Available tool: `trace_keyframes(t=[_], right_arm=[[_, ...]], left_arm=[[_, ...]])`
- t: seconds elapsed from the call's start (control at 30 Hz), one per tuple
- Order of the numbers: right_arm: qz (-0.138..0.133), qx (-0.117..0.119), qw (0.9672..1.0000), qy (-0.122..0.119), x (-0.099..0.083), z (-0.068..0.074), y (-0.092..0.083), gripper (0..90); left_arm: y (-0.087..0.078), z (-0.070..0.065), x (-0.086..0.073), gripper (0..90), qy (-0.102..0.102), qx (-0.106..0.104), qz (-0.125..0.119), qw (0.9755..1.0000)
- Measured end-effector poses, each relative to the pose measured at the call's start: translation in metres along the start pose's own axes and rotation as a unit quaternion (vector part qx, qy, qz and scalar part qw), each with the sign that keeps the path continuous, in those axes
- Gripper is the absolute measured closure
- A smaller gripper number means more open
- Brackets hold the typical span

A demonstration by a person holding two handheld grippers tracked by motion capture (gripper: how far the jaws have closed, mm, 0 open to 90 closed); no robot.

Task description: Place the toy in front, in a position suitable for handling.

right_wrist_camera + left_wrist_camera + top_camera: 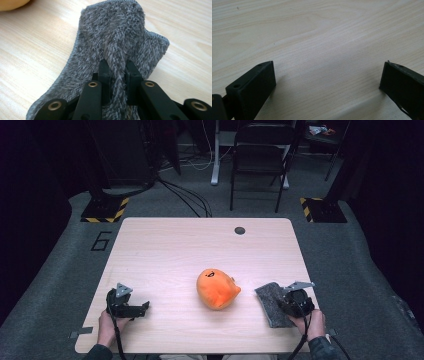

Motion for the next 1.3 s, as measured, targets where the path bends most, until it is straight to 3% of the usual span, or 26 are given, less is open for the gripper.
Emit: trace_keyframes(t=[0.37, 0.6, 0.9, 1.1, 1.3], right_arm=[[-0.026, -0.025, 0.9993, 0.011, 0.008, -0.015, -0.010, 78.7], [-0.042, -0.050, 0.9974, 0.029, 0.016, -0.035, -0.014, 78.6], [-0.036, -0.073, 0.9955, 0.049, 0.016, -0.058, -0.006, 78.2], [-0.021, -0.069, 0.9951, 0.068, 0.009, -0.070, 0.006, 77.5], [-0.017, -0.059, 0.9959, 0.067, 0.003, -0.075, 0.014, 73.1]], left_arm=[[0.000, 0.000, 0.000, 0.0, -0.001, 0.001, -0.002, 1.0000], [0.001, 0.000, 0.000, 0.0, -0.002, 0.006, -0.007, 1.0000], [0.001, 0.000, 0.000, 0.0, -0.003, 0.005, -0.006, 1.0000], [0.001, 0.000, 0.000, 0.0, -0.003, 0.006, -0.006, 1.0000], [0.001, 0.000, 0.000, 0.0, -0.003, 0.006, -0.006, 1.0000]])
Point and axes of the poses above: each handheld gripper's, and its own axes: y roughly forward along the jaws, x roughly out of its top, z roughly to its left, the point moved 3 cm from there along y, roughly forward along the jaws, and after that the axes turned 5 degrees about -z, right-handed, at the moved point
